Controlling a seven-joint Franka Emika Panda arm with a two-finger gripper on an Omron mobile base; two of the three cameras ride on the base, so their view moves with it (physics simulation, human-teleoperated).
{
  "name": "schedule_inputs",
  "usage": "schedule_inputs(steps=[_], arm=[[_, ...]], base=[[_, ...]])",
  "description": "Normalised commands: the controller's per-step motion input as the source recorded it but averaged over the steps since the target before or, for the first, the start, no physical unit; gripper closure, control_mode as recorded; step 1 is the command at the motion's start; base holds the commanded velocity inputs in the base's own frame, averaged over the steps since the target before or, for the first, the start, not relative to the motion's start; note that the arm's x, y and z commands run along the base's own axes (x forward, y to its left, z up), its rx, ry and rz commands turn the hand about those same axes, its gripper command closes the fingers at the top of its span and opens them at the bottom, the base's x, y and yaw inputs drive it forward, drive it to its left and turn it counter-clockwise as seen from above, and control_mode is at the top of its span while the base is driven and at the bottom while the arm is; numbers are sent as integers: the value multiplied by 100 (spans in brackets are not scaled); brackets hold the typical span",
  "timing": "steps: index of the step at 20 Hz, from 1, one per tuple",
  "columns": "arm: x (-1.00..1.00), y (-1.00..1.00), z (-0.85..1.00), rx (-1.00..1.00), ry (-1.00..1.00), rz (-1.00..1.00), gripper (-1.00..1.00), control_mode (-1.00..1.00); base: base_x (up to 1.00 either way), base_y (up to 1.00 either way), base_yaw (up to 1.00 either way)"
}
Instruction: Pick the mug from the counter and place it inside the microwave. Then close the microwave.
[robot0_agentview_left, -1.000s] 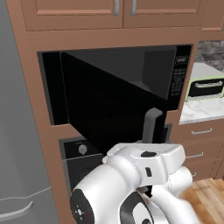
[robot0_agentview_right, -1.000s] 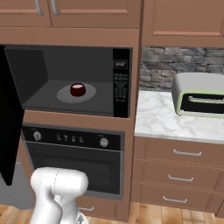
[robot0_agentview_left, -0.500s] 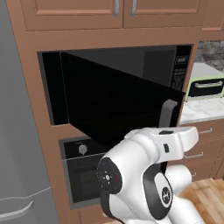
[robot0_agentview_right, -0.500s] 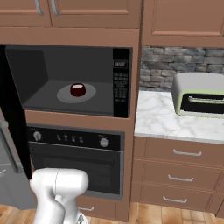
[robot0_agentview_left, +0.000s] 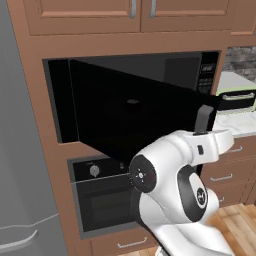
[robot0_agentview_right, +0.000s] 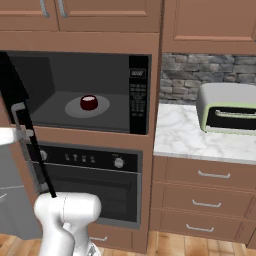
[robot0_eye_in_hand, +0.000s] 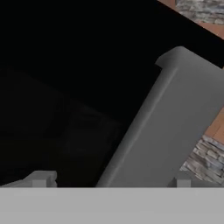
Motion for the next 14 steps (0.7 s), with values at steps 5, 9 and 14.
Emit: schedule_inputs(steps=[5,9,14], arm=[[40,-36,0,0,0,0,-100,-100],[41,-32,0,0,0,0,-100,-100],[35,-30,0,0,0,0,-100,-100]], base=[[0,0,0],[0,0,0],[0,0,0]])
